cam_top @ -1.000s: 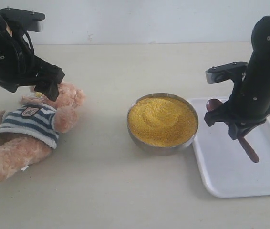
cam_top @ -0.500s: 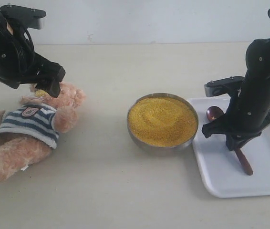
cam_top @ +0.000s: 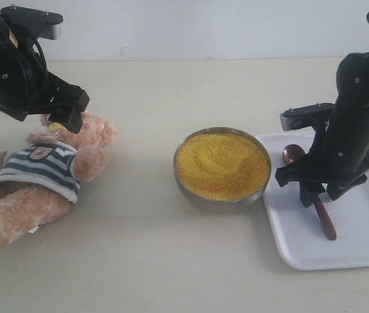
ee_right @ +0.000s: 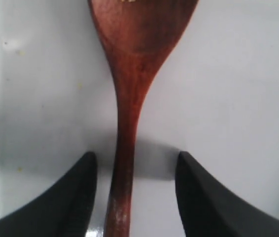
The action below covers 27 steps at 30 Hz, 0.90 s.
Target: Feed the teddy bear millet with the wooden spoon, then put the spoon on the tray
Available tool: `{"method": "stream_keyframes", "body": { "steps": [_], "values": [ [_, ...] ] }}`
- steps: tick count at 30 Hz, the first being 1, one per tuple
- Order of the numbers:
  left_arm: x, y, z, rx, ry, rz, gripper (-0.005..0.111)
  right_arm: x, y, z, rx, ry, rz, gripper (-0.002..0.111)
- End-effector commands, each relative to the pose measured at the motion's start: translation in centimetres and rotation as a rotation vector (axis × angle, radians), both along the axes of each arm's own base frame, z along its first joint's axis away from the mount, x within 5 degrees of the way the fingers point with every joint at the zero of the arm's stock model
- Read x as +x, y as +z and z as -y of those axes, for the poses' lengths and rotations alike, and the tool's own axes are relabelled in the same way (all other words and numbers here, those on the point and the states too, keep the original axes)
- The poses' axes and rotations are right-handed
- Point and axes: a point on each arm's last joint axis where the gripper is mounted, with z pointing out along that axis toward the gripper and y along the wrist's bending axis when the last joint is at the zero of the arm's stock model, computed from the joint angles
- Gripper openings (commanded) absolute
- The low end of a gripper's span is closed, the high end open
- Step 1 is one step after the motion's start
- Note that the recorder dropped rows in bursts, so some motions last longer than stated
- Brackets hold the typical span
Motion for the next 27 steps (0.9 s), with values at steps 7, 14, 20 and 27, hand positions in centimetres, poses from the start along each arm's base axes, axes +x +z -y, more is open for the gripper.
{"method": "stream_keyframes", "body": {
  "steps": [7, 14, 20, 27],
  "values": [
    [0.1, 0.4, -0.1, 0.003, -0.013, 0.018, 0.082, -0.5, 7.6, 0.5, 0.052, 0.020, 0.281, 0.000],
    [0.0, 0.4, -0.1, 0.000, -0.011, 0.014, 0.081, -2.9, 16.9, 1.2, 0.160, 0.019, 0.699, 0.000],
    [-0.8, 2.3, -0.1, -0.049, -0.006, 0.095, 0.062, -7.5, 23.0, 2.4, 0.223, 0.016, 0.944, 0.000],
    [-3.6, 6.2, -1.0, -0.118, -0.014, 0.291, 0.012, -11.8, 26.6, 3.5, 0.259, 0.014, 1.086, 0.000]
  ]
}}
